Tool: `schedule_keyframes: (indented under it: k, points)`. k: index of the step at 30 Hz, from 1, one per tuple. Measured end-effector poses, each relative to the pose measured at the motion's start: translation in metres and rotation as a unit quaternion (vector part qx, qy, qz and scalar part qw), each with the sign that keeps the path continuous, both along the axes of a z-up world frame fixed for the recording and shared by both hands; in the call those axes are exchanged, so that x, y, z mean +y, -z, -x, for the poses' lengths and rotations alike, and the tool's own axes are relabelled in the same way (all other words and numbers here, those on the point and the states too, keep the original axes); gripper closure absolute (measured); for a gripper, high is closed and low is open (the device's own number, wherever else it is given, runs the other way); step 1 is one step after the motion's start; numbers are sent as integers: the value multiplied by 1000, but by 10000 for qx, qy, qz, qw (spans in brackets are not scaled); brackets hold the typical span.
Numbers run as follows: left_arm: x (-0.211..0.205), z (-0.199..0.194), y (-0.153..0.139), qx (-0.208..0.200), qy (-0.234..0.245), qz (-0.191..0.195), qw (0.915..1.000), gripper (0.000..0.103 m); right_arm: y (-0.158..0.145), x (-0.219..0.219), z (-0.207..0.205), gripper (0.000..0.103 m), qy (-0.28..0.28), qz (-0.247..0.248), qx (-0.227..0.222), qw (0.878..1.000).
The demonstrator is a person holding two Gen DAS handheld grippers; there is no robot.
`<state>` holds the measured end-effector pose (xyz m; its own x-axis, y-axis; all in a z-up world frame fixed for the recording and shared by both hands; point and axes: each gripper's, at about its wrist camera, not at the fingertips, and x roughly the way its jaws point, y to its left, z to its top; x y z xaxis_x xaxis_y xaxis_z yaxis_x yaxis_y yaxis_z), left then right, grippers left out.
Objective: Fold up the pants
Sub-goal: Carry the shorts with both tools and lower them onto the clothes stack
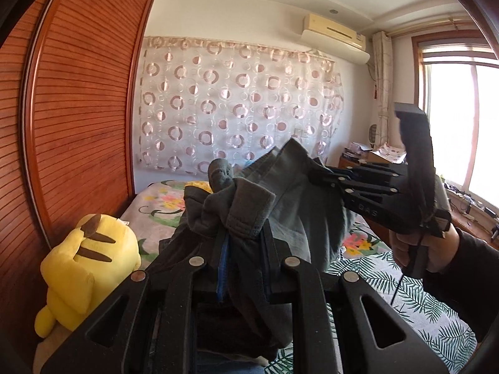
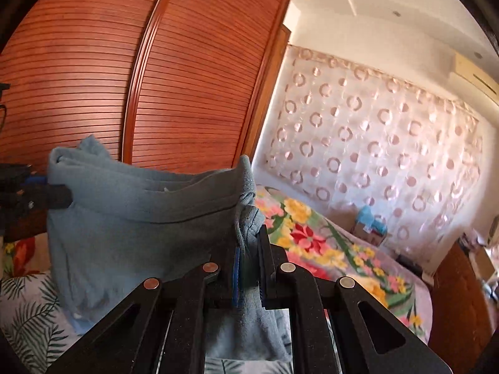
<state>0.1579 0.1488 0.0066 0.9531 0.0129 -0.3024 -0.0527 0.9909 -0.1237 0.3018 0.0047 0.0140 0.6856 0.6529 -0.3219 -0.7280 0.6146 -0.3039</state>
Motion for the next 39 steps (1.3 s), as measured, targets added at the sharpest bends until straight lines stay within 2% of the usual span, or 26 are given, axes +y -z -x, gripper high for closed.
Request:
schedule_keyframes:
  k: [5,11,21,26,29,31,33,39]
  points:
    - [11,7,9,-2,-235,114,9997,84,4,20,-20,94,-238,64,33,9997]
    - [23,5,19,203,-382,140,9990,84,14,38,-37,94,-384,124,142,9991]
    - [33,6,32,333,-514,254,9978,83,16,51,-51,94,-334,156,281,9989]
    - [35,0,40,488,-577,295,9967,81,11,53,-57,65,-274,212,479,9983]
    - [36,0,43,536,-653,300,9960,75,6,40,-59,54,-252,55,570,9980]
    - [37,-1,43,580,-703,298,9954,70,3,30,-59,50,-225,-28,592,9980]
    - [38,-2,46,624,-736,328,9948,56,1,18,-57,49,-203,-111,618,9978]
    - [37,-3,47,730,-739,341,9940,47,14,2,-63,49,-99,-56,858,9962]
